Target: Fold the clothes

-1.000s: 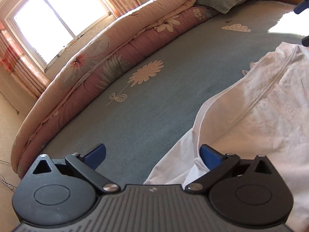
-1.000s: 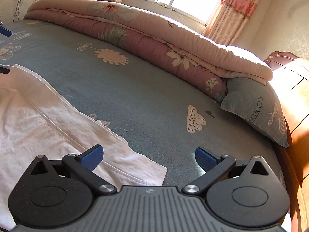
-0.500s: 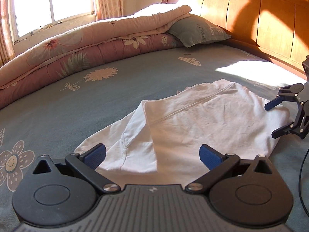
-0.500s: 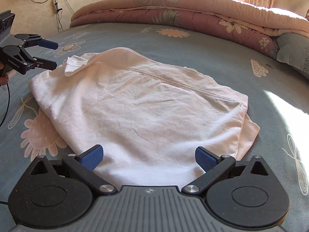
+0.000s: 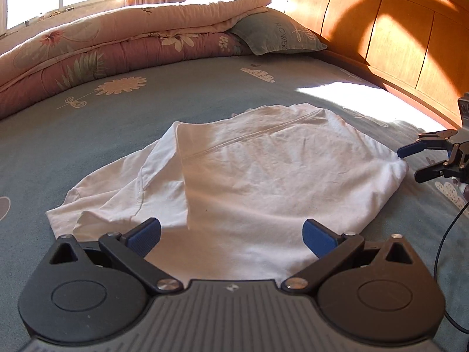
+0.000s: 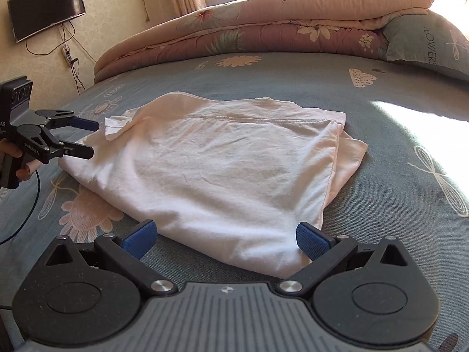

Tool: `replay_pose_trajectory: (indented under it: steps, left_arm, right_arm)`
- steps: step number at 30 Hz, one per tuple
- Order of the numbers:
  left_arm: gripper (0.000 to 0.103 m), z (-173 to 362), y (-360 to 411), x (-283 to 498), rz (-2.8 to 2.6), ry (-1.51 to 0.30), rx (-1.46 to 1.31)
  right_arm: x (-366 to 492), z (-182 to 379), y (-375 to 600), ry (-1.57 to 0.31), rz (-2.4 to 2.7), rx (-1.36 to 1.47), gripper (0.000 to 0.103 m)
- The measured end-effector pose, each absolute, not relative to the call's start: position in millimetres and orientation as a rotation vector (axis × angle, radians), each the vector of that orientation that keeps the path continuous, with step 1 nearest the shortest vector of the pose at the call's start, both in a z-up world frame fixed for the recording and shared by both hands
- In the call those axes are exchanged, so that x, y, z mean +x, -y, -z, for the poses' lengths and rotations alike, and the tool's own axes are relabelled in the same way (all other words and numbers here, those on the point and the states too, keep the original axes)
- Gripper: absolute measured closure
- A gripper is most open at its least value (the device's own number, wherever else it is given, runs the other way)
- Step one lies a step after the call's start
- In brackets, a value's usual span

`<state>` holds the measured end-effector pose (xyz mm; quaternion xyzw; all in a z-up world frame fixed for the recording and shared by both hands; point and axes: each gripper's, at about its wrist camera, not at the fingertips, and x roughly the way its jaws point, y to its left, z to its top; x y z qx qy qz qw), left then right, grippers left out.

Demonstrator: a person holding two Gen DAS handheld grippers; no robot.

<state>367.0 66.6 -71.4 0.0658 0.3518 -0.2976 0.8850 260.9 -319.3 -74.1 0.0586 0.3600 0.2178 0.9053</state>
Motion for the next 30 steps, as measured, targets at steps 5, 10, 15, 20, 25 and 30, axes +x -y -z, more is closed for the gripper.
replay_pose_trajectory:
  steps: [5,10,15,20,25,30]
  left_arm:
    - [0.001,74,-106,353,0.573,-0.751,-0.051]
    - [0.001,77,-146,339,0.523,-0.766,-0.239]
    - [0.001,84,-190,344,0.458,-0.768,-0.45]
    - [0.001,108,-212,364,0.497,-0.815,-0.677]
    - [0.001,119,-220,381,0.566,-0.853,-0.796]
    - [0.001,125,-225,398,0.633,-0.896,-0.855]
  right_arm:
    - [263,73,344,-0.731,-0.421,0.292,0.0]
    - [260,70,344,-0.704,-0.419,0.321,0.0]
    - [260,73,350,-0.718,-0.378,0.329,0.0]
    - [270,88,368,-0.761,-0.378,0.47,0.0]
    - [283,113,390,-0.812,-0.456,0.724,0.0]
    - [295,126,408,-0.81,-0.533,0.912,0.0]
